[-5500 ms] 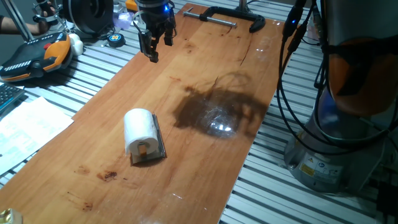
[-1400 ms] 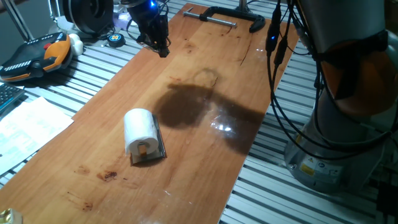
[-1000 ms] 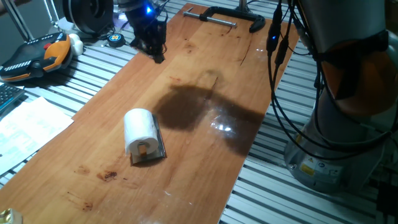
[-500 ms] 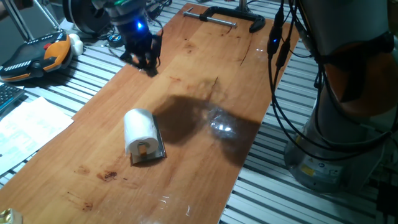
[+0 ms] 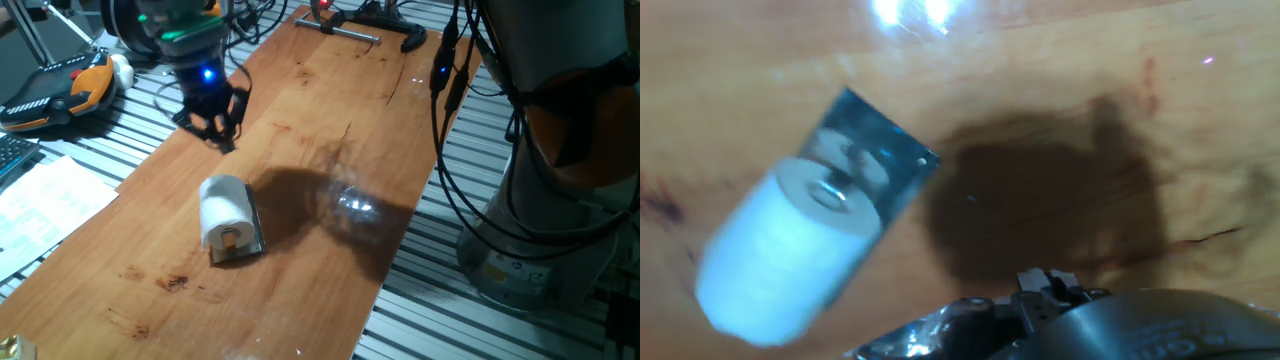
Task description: Take the roll of paper down from the shelf
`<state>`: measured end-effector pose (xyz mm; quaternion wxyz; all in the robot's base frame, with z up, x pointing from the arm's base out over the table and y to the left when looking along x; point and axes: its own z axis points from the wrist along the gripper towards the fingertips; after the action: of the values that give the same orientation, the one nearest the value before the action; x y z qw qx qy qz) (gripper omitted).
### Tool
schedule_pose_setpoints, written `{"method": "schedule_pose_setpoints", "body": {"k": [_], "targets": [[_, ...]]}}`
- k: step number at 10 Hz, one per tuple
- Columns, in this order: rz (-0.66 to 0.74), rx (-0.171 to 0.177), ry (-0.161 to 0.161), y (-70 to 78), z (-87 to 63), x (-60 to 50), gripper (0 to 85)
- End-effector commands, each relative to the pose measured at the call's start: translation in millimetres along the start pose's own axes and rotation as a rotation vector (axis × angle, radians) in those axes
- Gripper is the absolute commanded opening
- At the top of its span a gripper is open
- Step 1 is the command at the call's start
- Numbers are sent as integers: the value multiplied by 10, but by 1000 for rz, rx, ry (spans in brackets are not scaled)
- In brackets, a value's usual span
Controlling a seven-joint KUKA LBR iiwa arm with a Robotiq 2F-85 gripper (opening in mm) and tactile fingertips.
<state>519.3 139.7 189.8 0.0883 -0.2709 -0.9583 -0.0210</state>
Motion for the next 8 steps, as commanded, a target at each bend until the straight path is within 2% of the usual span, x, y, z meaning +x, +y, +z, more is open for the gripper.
{"method": "schedule_pose_setpoints", "body": {"k": [1,2,3,5,6,7,8], "targets": [[40,-5,-1,236,38,134,7],[41,-4,-5,252,71,126,7],[47,2,-28,281,127,109,67],[76,46,-100,305,231,108,407],[90,46,-136,296,292,120,553],[103,38,-150,283,358,133,680],[111,30,-156,275,403,135,720]]}}
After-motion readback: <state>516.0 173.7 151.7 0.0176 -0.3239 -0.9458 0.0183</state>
